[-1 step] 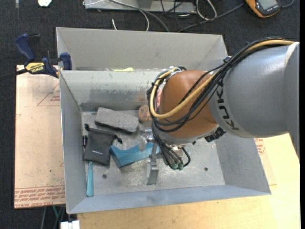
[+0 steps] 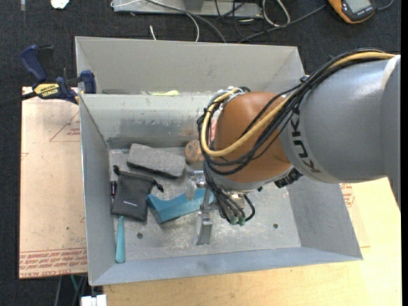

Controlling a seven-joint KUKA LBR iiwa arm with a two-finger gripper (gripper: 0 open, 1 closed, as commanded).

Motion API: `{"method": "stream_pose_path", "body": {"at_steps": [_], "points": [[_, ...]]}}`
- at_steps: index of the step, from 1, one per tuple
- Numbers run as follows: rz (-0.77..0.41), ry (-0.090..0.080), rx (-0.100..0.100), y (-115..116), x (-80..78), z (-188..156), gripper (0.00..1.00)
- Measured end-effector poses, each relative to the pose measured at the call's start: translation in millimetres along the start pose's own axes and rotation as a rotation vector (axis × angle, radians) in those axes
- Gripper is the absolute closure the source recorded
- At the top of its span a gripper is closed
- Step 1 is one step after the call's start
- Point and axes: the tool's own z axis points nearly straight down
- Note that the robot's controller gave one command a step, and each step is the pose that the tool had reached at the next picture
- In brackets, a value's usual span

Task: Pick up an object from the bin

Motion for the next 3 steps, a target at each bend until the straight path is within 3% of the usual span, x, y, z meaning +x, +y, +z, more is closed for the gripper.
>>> {"method": "stream_pose_path", "body": {"at_steps": [1,2,3], "points": [[-0.05,-0.034,-0.013,-12,-47.4,96,0.0],[-0.049,-0.013,-0.005,-12,-33.9,79,0.0],[-0.048,-0.065,-0.022,-8,-60.0,102,0.0]]}}
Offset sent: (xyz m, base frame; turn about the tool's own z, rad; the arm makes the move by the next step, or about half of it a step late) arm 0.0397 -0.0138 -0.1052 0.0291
